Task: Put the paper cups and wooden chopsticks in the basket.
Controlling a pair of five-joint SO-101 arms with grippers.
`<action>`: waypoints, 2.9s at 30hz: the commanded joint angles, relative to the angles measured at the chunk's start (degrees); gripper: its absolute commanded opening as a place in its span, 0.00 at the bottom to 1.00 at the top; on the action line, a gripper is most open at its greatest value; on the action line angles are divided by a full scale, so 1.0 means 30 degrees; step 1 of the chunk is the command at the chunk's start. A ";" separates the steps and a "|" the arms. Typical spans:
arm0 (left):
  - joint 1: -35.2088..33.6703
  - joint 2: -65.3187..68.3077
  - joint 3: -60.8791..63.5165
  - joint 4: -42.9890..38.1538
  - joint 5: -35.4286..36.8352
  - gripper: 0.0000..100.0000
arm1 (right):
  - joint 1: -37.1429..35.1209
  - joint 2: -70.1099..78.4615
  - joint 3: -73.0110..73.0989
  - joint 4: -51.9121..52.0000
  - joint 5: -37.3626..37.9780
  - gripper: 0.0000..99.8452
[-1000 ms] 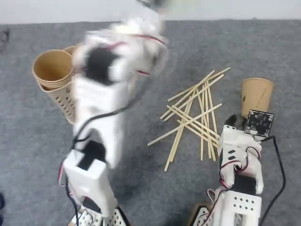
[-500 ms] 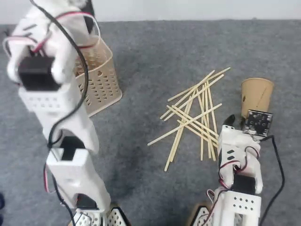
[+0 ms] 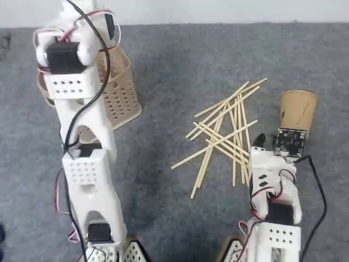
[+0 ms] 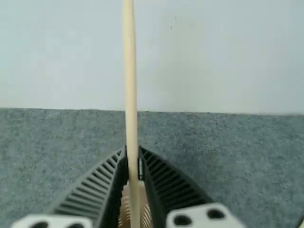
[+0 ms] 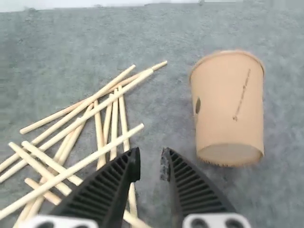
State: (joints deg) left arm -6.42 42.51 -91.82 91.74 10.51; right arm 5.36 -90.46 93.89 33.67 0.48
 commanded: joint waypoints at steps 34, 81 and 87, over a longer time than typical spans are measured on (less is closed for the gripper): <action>-0.0703 0.1641 -0.1509 -0.0469 0.0527 0.18 | -0.0190 -0.0220 -0.0176 -0.0454 0.0264 0.09; -0.0674 -2.7253 2.7795 0.2403 -0.2315 0.21 | -0.1245 -0.0220 0.0088 -0.0454 0.1289 0.09; -0.0703 -2.9714 3.4418 -0.2168 -0.2344 0.21 | -0.1216 -0.0220 0.0117 -0.0425 0.1289 0.09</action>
State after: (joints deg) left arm -8.09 -43.30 3.38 93.14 4.18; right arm 2.02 -90.46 94.77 33.41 3.65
